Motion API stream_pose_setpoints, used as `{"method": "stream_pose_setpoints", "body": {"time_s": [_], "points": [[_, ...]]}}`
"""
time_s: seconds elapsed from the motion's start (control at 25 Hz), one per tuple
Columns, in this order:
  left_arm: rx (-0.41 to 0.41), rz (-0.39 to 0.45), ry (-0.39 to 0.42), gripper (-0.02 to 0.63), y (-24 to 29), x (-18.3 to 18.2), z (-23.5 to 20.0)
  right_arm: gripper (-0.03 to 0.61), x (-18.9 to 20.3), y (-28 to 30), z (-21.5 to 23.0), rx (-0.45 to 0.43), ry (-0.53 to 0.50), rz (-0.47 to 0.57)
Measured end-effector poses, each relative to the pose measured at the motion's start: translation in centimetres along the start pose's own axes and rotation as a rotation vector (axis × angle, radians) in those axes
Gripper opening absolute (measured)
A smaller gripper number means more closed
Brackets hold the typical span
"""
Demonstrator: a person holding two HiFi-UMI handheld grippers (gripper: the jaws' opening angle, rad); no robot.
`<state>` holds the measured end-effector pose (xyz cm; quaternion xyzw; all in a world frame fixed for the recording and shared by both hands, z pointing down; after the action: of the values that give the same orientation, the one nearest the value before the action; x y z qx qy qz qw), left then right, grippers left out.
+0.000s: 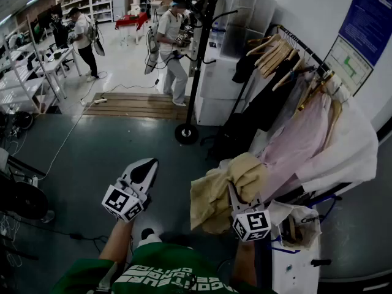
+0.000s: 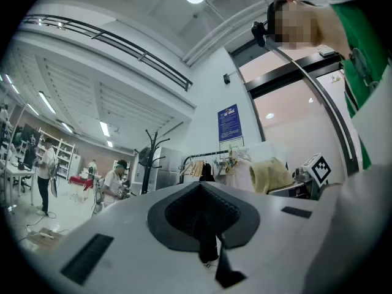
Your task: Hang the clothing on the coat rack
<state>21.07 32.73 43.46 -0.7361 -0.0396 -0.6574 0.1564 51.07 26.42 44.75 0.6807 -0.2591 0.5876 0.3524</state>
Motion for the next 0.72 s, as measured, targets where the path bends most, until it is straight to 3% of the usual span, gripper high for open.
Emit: {"method": "stream_pose_setpoints", "body": {"time_s": [0.72], "points": [[0.006,-0.005,0.025,0.005,0.3,-0.8,-1.0,0.077,0.4,1.1,-0.1,-0.003,0.029,-0.008]]}}
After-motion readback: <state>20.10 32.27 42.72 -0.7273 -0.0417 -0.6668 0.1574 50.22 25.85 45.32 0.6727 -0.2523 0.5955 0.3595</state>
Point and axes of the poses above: the fingertips, and each gripper's own axes: y forward along the fingers, z to its right, x out of its underside, the point moved 6 cm from there along -y, backward along the fingers, and after that the axes turned 6 degrees about -x, right-handed, at the moved point
